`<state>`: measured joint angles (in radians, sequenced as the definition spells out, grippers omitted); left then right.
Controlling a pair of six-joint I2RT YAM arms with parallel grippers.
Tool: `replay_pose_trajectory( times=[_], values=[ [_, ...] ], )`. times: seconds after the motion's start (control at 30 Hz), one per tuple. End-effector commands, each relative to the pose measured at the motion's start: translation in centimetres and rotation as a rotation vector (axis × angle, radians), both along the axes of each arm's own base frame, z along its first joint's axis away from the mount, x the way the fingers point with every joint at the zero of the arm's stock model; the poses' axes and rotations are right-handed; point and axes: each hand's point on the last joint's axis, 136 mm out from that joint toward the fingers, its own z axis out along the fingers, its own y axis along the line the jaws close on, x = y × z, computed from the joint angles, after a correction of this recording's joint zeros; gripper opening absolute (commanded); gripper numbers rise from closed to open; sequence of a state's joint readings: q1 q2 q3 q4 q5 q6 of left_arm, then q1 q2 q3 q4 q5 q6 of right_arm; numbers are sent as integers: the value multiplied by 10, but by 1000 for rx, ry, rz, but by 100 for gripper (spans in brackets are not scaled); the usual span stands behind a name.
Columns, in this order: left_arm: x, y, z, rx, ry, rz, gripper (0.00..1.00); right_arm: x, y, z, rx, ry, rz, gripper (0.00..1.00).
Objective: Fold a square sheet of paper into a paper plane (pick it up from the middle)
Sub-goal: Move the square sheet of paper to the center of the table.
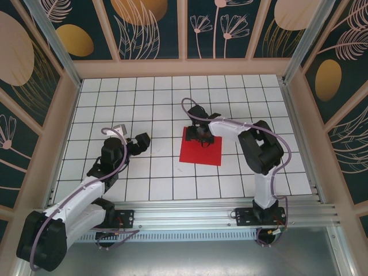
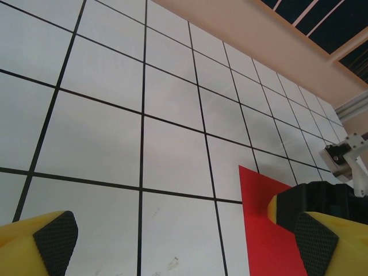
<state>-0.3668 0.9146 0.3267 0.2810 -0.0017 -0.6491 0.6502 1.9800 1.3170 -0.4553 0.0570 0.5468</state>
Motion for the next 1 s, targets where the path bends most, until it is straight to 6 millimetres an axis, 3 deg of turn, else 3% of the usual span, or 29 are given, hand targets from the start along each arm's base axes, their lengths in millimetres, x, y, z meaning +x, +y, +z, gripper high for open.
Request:
replay_pose_trajectory(
  times=[0.0, 0.13, 0.23, 0.43, 0.5, 0.6, 0.97],
  values=[
    [-4, 7, -6, 46, 8, 15, 99, 4, 29, 0, 58, 12, 104, 80],
    [-6, 8, -6, 50, -4, 18, 99, -9, 50, -9, 65, 53, 205, 78],
    [-7, 8, -5, 53, -10, 12, 99, -12, 47, -7, 17, 50, 200, 78],
    [-7, 6, -3, 39, -23, 4, 99, 9, 30, 43, -79, -69, 128, 83],
    [-7, 4, -2, 33, -22, -5, 99, 7, 20, 48, -112, -69, 113, 87],
    [-8, 2, -3, 21, -19, -15, 99, -1, 6, 39, -151, -24, 94, 90],
    [-9, -3, -1, 18, -28, -45, 99, -26, 5, 0, -126, 89, 99, 96]
  ],
)
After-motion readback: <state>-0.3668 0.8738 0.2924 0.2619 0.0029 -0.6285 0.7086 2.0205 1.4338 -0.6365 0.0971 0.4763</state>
